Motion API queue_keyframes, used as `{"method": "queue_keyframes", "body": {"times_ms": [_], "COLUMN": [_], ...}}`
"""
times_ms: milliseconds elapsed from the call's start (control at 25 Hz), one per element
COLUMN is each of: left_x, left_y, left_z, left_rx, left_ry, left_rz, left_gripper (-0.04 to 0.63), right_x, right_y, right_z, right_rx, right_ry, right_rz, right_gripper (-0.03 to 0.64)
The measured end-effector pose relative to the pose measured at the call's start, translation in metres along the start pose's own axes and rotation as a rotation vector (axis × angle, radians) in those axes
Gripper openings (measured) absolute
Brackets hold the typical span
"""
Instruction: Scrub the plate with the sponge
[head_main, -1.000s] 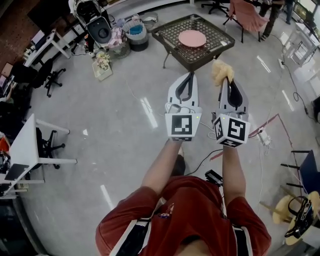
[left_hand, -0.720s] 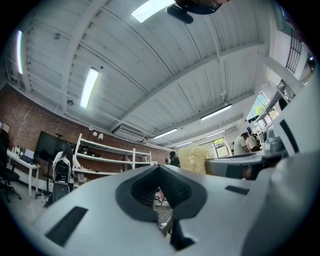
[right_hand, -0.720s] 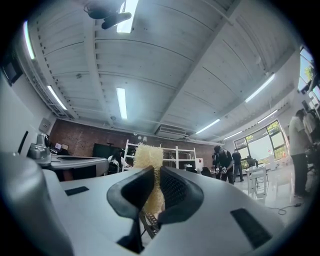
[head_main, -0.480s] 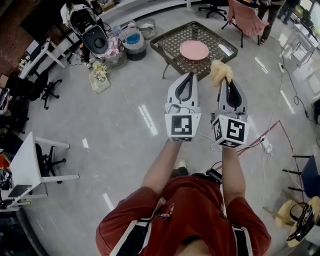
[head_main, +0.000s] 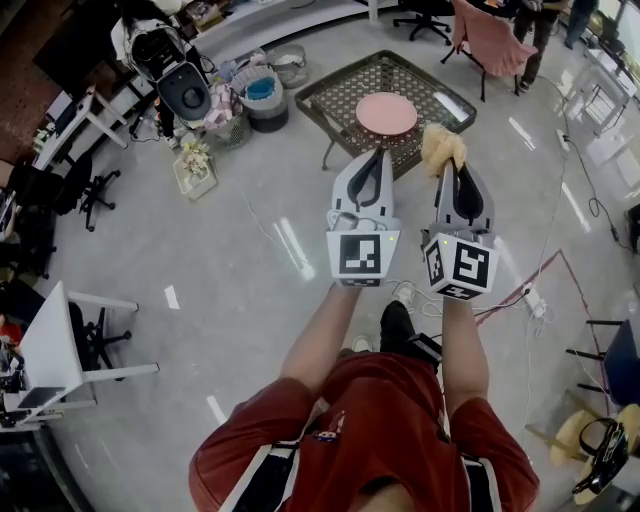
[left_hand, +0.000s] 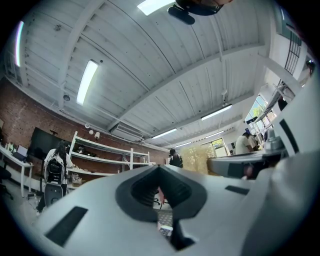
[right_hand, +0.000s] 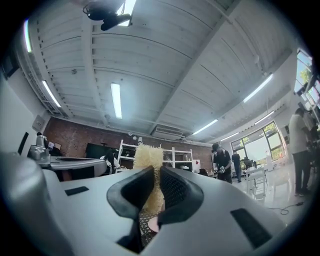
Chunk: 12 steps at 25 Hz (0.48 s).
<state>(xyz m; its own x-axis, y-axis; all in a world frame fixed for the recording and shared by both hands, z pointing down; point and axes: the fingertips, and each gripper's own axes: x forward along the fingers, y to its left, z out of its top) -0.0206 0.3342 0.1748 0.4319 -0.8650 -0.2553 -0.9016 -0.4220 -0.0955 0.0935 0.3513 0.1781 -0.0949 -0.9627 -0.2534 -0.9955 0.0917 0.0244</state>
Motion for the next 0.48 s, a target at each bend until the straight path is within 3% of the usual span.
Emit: {"method": "queue_keyframes", "body": {"times_ms": [480], "left_x": [0.132], "left_y": [-0.001], "left_z": [-0.034], "left_rx": [0.000], "left_ry": [0.000], "left_rz": [0.004], "left_gripper": [0.014], "right_x": [0.112], "right_y": [-0.071], "right_z": [-0.034], "right_rx": [0.000], "right_ry": [0.013], "right_rz": [-0.001], "right_gripper": [0.043]}}
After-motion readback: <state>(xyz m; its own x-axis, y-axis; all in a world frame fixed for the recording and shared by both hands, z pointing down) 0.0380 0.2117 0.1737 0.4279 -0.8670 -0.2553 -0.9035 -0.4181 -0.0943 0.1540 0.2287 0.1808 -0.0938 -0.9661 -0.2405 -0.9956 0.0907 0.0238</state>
